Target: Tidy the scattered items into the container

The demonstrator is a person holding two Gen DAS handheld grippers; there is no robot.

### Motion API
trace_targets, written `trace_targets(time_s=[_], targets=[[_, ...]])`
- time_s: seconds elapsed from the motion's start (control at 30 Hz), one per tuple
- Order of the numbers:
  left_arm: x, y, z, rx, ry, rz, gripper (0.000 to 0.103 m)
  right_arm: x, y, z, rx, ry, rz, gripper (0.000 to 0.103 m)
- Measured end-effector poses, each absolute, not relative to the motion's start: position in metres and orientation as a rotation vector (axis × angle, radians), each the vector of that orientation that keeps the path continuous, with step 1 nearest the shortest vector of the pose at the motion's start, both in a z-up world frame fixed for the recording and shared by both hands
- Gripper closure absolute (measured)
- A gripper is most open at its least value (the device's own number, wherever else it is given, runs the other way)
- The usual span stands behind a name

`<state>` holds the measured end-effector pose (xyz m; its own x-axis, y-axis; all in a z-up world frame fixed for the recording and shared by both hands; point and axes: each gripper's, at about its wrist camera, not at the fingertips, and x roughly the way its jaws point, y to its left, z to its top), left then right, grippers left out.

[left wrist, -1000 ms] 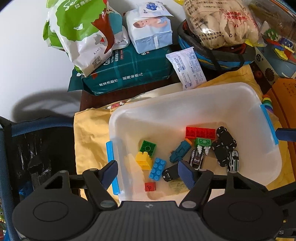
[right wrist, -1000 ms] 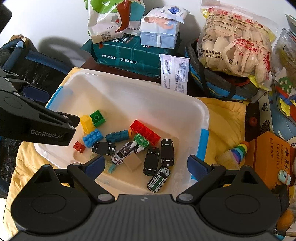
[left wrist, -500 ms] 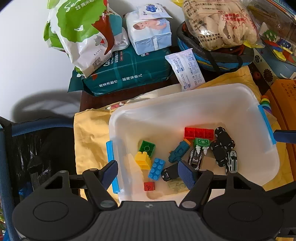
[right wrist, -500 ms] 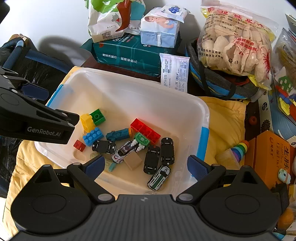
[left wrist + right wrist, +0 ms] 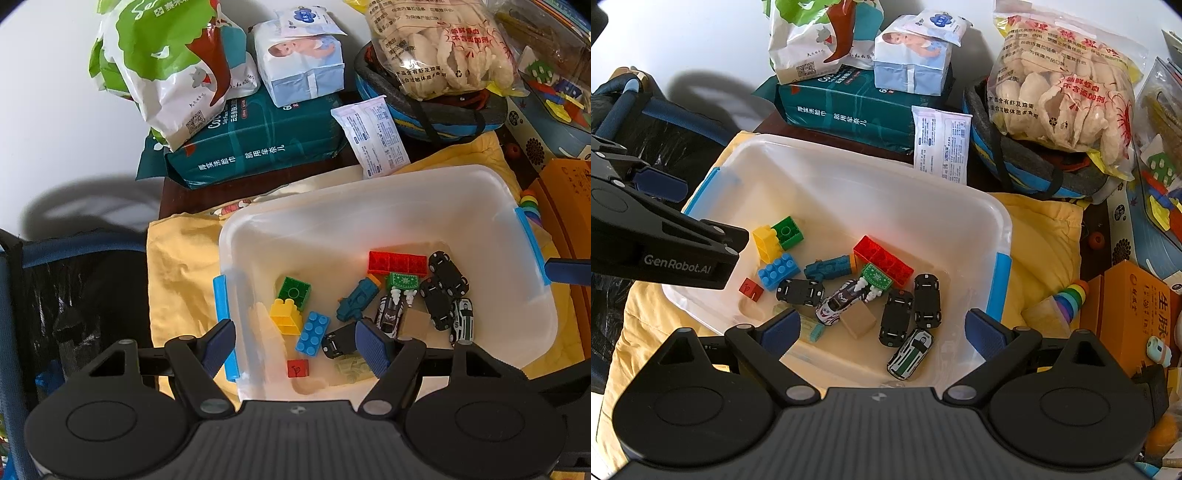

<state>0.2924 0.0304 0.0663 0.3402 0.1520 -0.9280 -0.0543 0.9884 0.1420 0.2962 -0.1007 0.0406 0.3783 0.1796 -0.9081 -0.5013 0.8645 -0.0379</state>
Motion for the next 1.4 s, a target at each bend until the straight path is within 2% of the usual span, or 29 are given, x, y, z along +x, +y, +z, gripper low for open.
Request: trace_targets(time_s=[0.43, 1.4], targets=[[0.2906, 0.022, 0.0733, 0.146, 1.122, 0.134, 0.024, 0.296, -0.1021, 0.0367, -0.341, 1.106, 0.455, 0.005], [0.2916, 0.0264, 0.0683, 0.127, 1.166, 0.157, 0.023, 0.2957, -0.1019, 0.038, -0.348, 1.098, 0.449, 0.005]])
